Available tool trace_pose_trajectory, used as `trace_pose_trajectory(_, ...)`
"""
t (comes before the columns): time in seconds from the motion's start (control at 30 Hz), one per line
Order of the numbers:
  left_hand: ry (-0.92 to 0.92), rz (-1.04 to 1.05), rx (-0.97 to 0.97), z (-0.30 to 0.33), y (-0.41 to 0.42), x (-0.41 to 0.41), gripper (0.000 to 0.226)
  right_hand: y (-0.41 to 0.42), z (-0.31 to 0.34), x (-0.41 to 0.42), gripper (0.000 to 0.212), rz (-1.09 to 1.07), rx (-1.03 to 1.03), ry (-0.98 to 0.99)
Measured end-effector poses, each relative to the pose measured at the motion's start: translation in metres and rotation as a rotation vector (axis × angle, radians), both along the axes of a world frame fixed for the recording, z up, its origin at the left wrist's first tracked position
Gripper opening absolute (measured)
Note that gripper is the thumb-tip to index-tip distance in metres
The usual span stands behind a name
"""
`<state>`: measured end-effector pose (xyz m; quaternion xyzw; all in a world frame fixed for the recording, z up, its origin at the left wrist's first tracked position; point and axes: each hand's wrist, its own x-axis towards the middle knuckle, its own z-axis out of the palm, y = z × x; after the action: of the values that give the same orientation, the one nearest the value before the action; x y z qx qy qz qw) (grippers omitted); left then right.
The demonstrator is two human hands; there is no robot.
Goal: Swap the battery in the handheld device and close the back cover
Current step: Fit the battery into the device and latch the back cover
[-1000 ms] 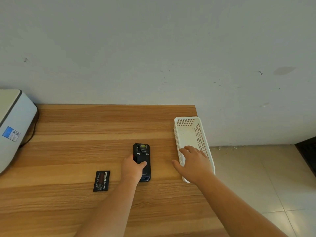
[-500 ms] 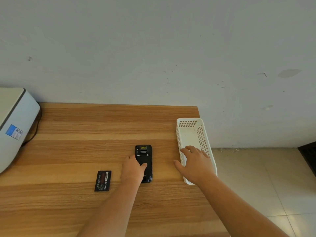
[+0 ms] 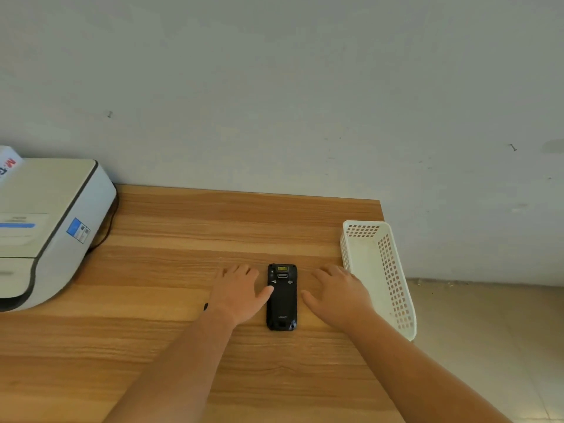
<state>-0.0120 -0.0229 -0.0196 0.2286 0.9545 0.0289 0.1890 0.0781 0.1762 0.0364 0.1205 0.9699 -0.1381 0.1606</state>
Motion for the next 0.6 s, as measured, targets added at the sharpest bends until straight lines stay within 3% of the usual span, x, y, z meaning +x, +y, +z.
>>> trace_pose_trajectory(0.6, -0.109, -0.072, -0.022, -0.023, -0.017, 0.008, 0.059, -0.021, -0.058, -0.004, 0.058, -0.033, -0.023, -0.116)
